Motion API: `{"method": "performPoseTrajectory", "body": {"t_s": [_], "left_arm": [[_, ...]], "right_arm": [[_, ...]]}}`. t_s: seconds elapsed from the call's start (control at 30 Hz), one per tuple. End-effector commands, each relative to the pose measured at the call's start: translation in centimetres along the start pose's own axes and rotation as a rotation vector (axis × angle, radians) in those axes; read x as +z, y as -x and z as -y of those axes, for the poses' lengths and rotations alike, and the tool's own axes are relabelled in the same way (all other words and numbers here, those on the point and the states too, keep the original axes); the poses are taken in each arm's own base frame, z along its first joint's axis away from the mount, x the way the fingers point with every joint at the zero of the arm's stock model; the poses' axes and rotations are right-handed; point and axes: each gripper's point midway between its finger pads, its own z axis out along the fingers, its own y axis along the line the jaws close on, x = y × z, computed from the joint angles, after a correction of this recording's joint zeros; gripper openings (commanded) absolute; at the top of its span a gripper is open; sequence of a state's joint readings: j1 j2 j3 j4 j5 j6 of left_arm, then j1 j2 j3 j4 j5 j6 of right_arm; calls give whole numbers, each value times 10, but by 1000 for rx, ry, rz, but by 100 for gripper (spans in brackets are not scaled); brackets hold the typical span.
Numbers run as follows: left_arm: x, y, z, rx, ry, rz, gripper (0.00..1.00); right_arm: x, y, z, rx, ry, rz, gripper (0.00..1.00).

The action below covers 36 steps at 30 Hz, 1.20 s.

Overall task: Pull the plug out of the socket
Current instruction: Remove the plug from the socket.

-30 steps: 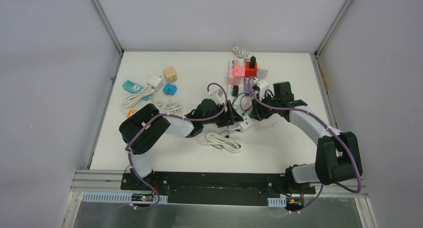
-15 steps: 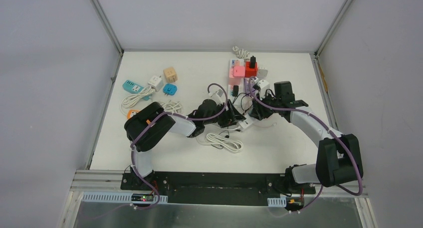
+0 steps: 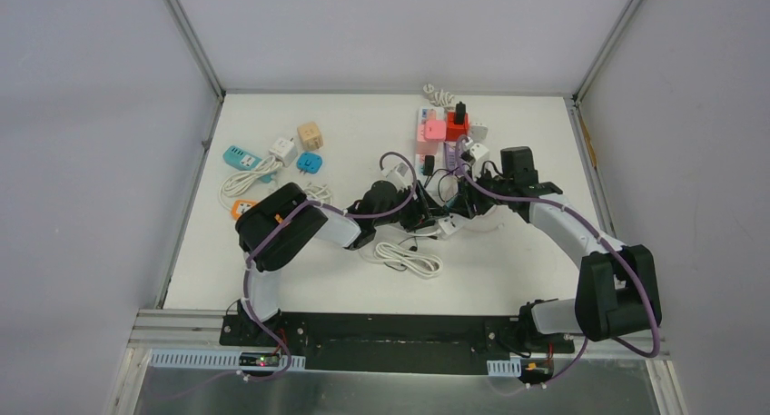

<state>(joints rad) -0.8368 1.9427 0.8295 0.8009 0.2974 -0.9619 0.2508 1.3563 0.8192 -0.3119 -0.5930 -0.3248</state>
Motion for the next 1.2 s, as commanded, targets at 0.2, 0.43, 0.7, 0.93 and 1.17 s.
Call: {"method": "performPoseTrajectory", "body": {"t_s": [0.2, 0.43, 0.7, 0.93, 1.17], "left_arm": [[-6, 18, 30, 179, -74, 40, 60], [-36, 42, 64, 416, -97, 93, 68], [-69, 45, 77, 579, -135, 129, 73], [-96, 57, 73, 783, -72, 185, 76], [-120, 87, 75, 951, 13, 336, 89]], "right_arm": [[-27, 27, -23, -48, 142, 62, 0], [-55, 33, -22, -109, 127, 55, 0], [-72, 39, -35, -134, 173, 73, 0], [-84, 43, -45, -154, 213, 86, 0], [-99, 46, -57, -179, 256, 95, 0]]}}
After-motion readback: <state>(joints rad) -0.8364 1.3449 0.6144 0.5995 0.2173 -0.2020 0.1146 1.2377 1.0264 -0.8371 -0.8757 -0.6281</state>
